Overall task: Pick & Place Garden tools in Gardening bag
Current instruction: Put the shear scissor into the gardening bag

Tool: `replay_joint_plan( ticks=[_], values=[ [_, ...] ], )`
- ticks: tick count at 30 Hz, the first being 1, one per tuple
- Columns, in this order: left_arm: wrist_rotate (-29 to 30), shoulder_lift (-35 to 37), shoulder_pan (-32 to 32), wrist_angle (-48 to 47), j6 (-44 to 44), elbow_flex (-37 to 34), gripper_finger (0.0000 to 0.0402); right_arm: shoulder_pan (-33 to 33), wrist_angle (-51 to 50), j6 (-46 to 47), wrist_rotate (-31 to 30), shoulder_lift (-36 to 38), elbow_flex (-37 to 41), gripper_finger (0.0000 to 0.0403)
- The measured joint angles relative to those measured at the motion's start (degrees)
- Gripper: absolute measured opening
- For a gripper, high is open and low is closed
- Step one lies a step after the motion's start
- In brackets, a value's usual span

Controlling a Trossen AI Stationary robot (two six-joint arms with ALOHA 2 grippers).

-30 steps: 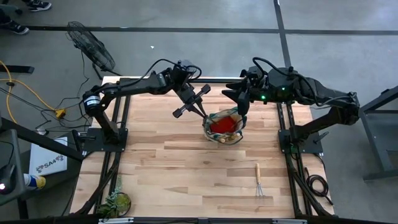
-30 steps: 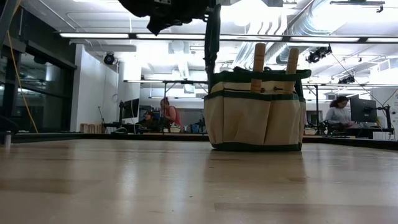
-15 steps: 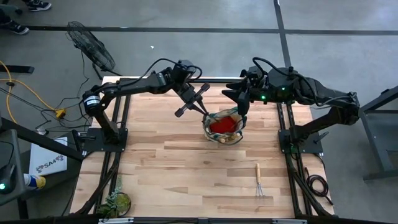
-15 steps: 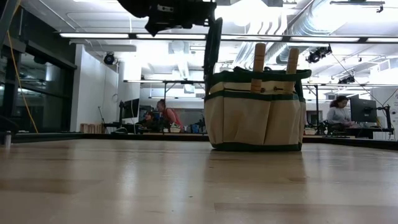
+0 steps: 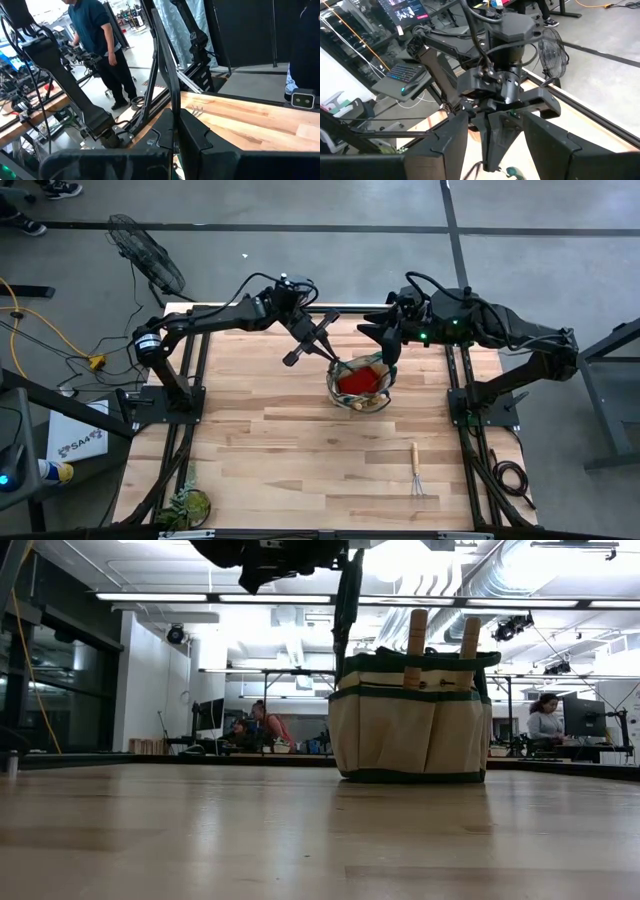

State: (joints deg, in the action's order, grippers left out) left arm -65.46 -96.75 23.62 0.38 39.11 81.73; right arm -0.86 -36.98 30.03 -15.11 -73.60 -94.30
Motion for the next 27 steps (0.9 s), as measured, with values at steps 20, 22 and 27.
replay_joint_plan(
  ticks=[20, 22, 27],
  values=[
    [1.3, -2.1, -0.1, -3.4, 1.4, 0.1, 0.0, 0.0, -0.3, -0.3, 0.0, 0.0, 0.0, 0.0183],
    [1.0, -2.3, 0.0, -4.1, 1.2, 0.0, 0.0, 0.0, -0.4, -0.2, 0.0, 0.0, 0.0, 0.0183],
    [0.2, -2.7, -0.4, -3.6, 1.0, 0.0, 0.0, 0.0, -1.1, 0.0, 0.0, 0.0, 0.0, 0.0183]
  ],
)
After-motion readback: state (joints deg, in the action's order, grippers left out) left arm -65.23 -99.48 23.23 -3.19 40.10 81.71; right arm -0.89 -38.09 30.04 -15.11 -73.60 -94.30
